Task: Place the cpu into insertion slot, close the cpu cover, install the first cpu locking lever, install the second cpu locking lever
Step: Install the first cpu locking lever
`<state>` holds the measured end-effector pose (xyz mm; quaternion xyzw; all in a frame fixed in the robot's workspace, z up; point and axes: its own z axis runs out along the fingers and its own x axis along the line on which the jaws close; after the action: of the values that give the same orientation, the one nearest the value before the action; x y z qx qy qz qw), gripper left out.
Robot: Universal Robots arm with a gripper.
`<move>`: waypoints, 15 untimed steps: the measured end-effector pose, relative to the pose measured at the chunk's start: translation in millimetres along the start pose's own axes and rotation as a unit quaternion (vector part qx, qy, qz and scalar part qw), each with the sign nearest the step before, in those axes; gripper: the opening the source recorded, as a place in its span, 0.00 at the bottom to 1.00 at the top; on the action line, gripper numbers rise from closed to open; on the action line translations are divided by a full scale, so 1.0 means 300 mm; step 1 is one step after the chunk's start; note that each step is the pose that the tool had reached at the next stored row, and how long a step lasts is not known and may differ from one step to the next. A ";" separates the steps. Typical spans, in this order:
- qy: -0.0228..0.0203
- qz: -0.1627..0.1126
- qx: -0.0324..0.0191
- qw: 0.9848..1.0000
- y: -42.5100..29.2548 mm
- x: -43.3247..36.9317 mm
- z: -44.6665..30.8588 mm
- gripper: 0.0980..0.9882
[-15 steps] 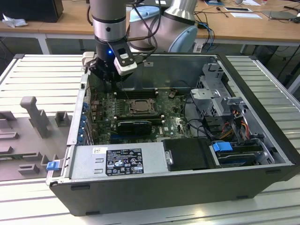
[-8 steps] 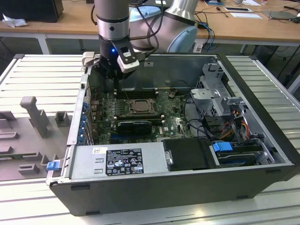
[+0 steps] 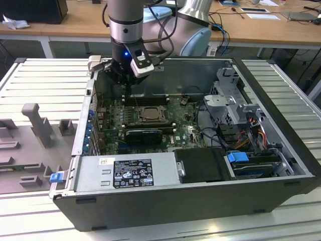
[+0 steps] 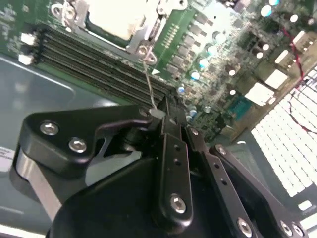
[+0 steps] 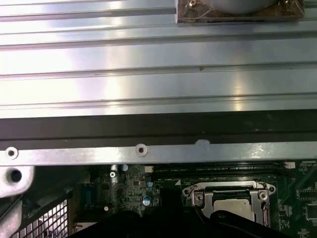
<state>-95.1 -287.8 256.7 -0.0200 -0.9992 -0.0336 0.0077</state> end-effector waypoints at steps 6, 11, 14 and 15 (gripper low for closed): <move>0.000 0.000 0.000 1.000 0.004 -0.078 0.000 0.01; 0.000 0.000 0.000 1.000 0.005 -0.126 -0.001 0.01; 0.000 0.000 0.000 1.000 0.006 -0.139 0.000 0.01; 0.000 0.000 0.000 1.000 0.006 -0.141 0.000 0.01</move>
<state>-52.6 -287.7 256.0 -0.0199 -0.9992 -0.0337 0.0076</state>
